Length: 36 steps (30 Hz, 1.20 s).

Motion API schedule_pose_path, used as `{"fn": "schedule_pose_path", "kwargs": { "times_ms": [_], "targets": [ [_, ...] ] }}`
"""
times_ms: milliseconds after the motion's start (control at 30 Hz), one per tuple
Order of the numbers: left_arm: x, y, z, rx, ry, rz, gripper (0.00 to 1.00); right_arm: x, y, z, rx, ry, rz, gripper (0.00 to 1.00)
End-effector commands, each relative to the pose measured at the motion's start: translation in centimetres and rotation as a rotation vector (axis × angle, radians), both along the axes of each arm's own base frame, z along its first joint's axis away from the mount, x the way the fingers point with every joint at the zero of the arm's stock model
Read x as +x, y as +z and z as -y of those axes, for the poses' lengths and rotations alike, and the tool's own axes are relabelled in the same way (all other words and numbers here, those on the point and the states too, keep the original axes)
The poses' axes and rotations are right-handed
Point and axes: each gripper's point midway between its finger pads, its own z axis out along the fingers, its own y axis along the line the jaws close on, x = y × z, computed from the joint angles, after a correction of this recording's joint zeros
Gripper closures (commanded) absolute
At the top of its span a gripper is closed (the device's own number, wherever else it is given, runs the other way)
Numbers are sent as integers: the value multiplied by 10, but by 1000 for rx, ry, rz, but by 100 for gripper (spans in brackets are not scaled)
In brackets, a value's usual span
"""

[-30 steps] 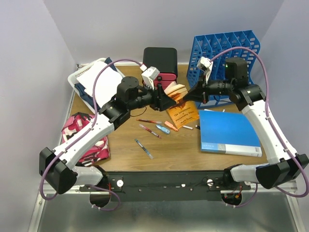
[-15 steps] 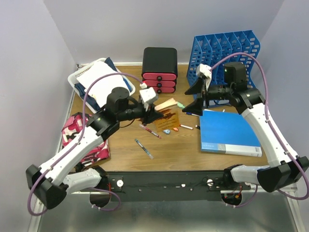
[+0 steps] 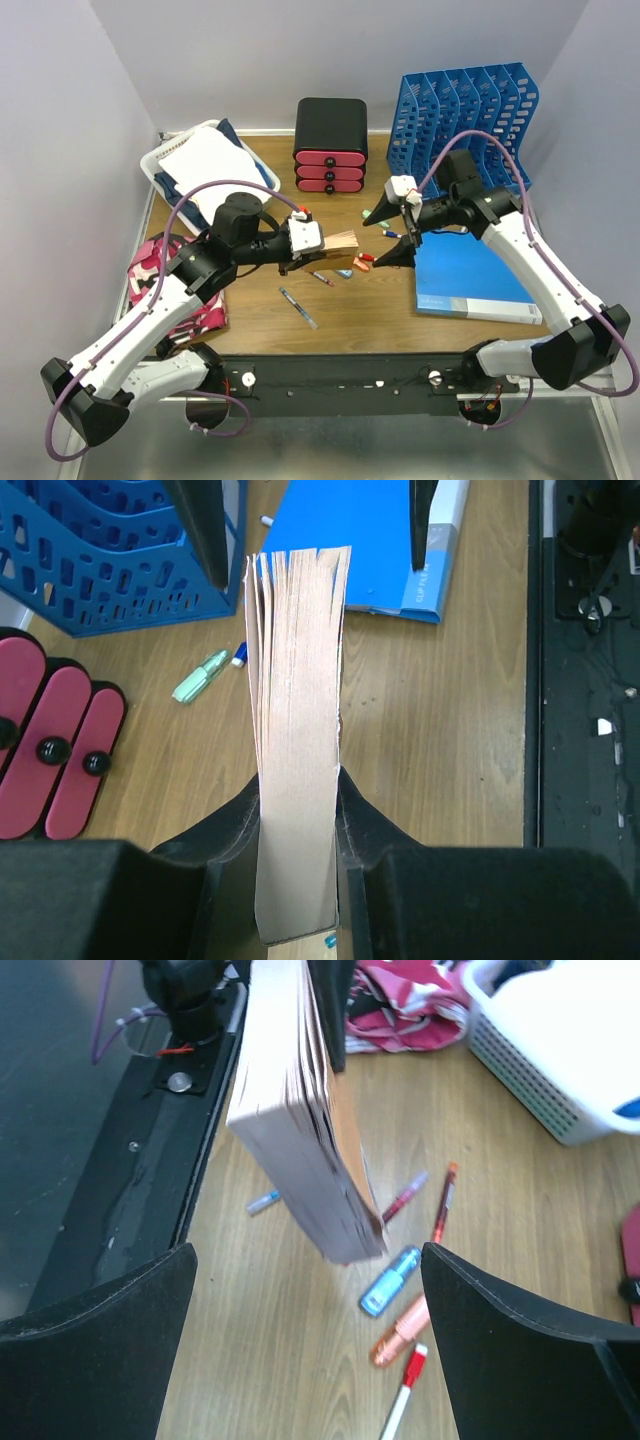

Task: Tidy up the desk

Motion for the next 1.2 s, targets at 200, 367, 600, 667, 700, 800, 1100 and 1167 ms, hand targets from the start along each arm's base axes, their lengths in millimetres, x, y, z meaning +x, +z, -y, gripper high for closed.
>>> {"fn": "schedule_pose_path", "kwargs": {
  "times_ms": [200,367,600,667,700,800,1100,1167],
  "targets": [
    [-12,20,23,-96,-94,14,100,-12,16,-42,58,123,41,0],
    [-11,17,27,-104,-95,-1,100,-22,14,-53,45,161,49,5],
    [-8,15,30,-110,-90,-20,100,-27,6,-54,10,159,52,92],
    [-5,13,30,-111,-66,-30,100,-30,8,-50,6,160,60,99],
    [-1,15,30,-124,-40,-29,85,-29,8,-49,-5,142,60,99],
    [13,24,21,-154,81,-29,14,-18,13,-39,-28,18,50,99],
    [45,15,-16,-215,415,-111,1,105,43,84,123,-1098,63,100],
    [46,10,-21,-223,450,-121,1,117,65,115,228,-1281,111,99]
  ]
}}
